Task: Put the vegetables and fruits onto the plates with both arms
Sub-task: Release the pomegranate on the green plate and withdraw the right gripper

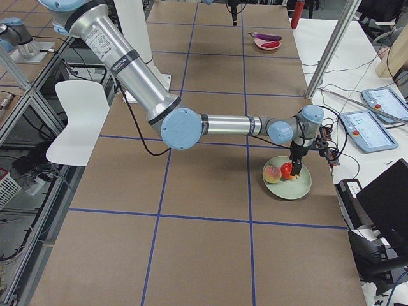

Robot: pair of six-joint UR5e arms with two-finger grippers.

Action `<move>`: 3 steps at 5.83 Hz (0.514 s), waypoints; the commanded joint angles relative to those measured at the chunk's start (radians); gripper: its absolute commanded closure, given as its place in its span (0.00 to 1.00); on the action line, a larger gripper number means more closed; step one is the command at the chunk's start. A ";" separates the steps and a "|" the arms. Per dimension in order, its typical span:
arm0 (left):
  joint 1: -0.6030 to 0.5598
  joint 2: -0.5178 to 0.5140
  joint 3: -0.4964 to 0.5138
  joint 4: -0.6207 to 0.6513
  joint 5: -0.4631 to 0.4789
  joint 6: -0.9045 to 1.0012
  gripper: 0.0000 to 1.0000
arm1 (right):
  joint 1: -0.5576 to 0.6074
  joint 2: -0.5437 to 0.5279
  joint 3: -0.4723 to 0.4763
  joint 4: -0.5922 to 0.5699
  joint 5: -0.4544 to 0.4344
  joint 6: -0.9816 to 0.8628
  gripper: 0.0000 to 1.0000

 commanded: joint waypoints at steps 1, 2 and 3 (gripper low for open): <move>-0.021 0.011 -0.032 0.004 -0.006 0.020 0.00 | 0.057 -0.091 0.214 -0.008 0.060 -0.011 0.00; -0.072 0.102 -0.069 0.007 -0.007 0.188 0.00 | 0.091 -0.221 0.435 -0.017 0.104 -0.030 0.00; -0.154 0.188 -0.081 0.007 -0.013 0.392 0.00 | 0.111 -0.389 0.648 -0.037 0.157 -0.031 0.00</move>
